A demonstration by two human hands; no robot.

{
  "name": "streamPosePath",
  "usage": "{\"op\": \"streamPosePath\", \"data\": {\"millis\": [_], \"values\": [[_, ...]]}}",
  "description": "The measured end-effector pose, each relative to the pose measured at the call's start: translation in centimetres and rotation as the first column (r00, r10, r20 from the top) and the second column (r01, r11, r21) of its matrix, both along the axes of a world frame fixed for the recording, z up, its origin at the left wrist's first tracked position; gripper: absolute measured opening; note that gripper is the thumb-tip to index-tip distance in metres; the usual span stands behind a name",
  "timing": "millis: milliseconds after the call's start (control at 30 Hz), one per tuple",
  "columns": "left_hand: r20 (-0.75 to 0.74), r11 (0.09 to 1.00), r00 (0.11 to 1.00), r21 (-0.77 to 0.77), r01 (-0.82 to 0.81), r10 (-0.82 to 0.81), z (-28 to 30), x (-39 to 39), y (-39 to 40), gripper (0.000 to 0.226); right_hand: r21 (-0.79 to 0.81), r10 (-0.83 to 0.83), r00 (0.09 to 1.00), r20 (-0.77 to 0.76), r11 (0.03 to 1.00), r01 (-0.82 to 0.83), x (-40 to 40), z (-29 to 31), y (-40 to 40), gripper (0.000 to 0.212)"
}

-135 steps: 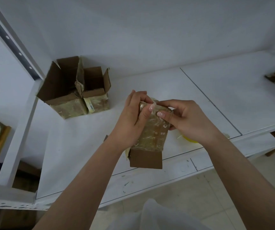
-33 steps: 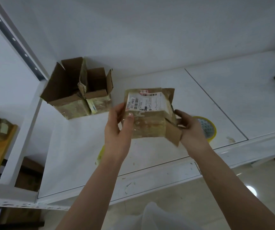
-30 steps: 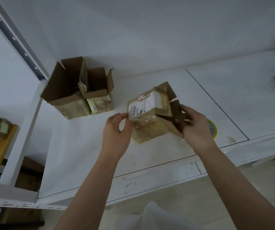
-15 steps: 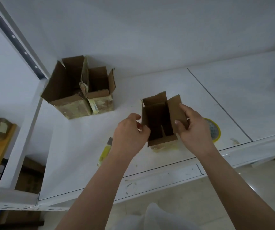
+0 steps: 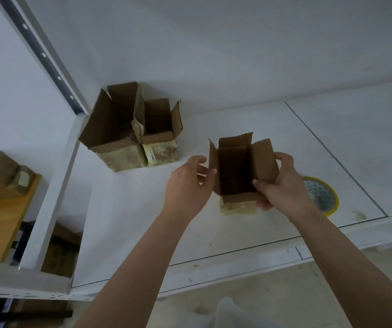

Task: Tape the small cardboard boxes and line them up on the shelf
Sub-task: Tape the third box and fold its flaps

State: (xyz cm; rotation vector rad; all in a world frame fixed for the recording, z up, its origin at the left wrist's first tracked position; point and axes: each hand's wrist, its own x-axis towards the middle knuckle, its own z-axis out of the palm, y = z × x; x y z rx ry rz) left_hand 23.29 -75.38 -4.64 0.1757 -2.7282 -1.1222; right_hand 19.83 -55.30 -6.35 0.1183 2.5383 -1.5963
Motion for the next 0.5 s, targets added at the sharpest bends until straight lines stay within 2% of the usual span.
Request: {"op": "streamPosePath", "data": {"millis": [100,200,267,367,433,500], "values": [[-0.091,0.988,0.995,-0.147,-0.046,0.033,0.7,-1.6,-2.4,0.037,0.015,-0.005,0.998,-0.056,1.0,0.006,-2.2,0.6,-1.1,0.075],[-0.144,0.925,0.989,-0.369,-0.093,0.042,1.4,-4.0,-5.6,0.031,-0.072,-0.049,0.998,-0.05,0.996,0.045,-4.9,0.9,-2.6,0.081],[-0.064,0.831,0.998,-0.554,-0.048,0.015,1.9,-5.6,-7.5,0.028,-0.147,-0.076,0.997,0.03,0.986,0.08,-6.9,1.1,-3.7,0.084],[0.115,0.676,0.993,-0.733,0.078,0.01,2.0,-7.3,-9.2,0.024,-0.184,-0.07,0.99,0.125,0.979,0.092,-9.4,1.5,-5.6,0.088],[0.211,0.585,0.977,-0.797,0.149,0.039,1.9,-7.9,-9.9,0.028,-0.149,-0.051,0.993,0.11,0.987,0.067,-10.4,1.8,-7.1,0.082],[0.262,0.553,0.963,-0.812,0.189,0.056,1.8,-8.3,-10.4,0.033,-0.12,-0.036,0.995,0.095,0.992,0.048,-11.2,1.9,-8.4,0.072]]}}
